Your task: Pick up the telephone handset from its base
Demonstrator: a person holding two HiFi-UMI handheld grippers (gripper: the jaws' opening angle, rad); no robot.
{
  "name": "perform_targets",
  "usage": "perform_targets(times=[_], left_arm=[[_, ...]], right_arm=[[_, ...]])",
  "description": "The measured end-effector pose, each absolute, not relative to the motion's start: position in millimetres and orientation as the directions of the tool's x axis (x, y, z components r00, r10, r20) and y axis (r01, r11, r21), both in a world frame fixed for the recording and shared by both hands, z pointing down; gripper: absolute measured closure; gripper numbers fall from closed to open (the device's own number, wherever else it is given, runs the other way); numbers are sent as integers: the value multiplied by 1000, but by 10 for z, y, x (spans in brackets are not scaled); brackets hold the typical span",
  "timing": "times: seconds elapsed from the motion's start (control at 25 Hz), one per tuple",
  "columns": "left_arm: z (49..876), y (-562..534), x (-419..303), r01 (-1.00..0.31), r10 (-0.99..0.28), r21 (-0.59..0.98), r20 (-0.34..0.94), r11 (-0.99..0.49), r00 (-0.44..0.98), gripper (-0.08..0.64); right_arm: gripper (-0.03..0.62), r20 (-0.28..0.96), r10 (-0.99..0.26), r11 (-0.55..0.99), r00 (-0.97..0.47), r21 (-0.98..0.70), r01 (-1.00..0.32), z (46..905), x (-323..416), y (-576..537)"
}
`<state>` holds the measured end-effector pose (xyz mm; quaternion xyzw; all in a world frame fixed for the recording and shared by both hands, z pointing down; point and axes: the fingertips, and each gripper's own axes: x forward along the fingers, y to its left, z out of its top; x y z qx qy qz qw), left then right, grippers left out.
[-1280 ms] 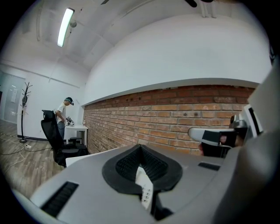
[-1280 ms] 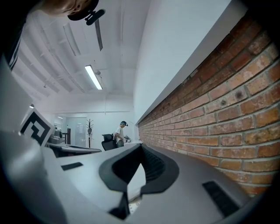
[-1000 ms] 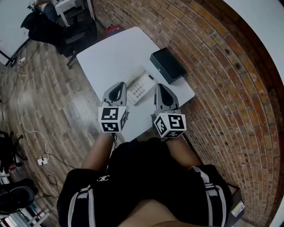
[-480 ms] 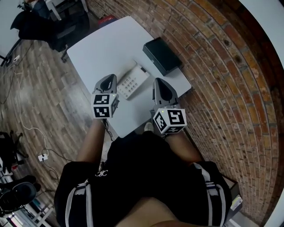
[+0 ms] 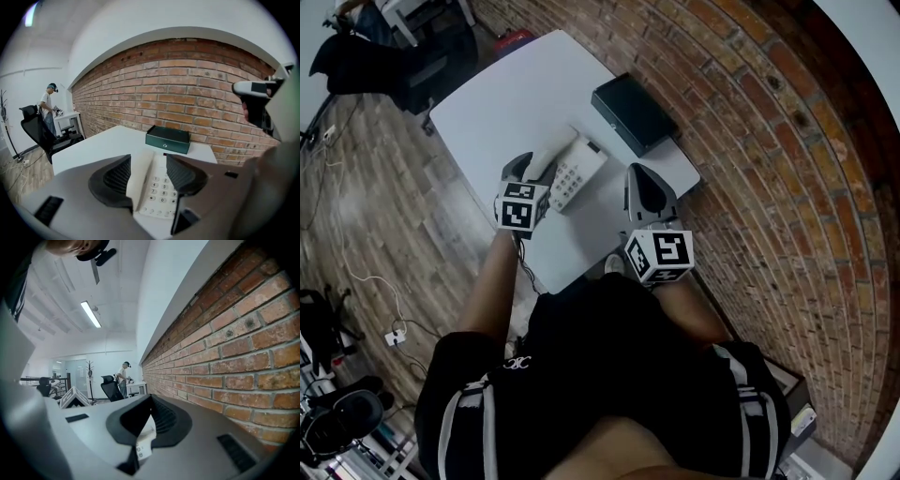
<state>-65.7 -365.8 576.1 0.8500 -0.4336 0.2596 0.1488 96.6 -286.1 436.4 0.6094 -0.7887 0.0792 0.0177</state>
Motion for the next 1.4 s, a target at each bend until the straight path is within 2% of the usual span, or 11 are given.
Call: perform_targets(times=[0.72,0.96,1.4], left_arm=[[6651,-4131,-531,-745,-495,-77,791,-663,359,327],[6826,-4190,-544,-729,-451,-81,830,-679,329,327],[6930,-4233,-540,-718,-452,-118,843,-686,293,339]], right_arm=[[594,193,-963,164,-186,-128,-978,4548,1313,-2810],[594,210,-966,129,-153,-124,-984,4600,1440,-2738],[594,213,-970,90,-114,-120,-989,4607,1607,-2668]])
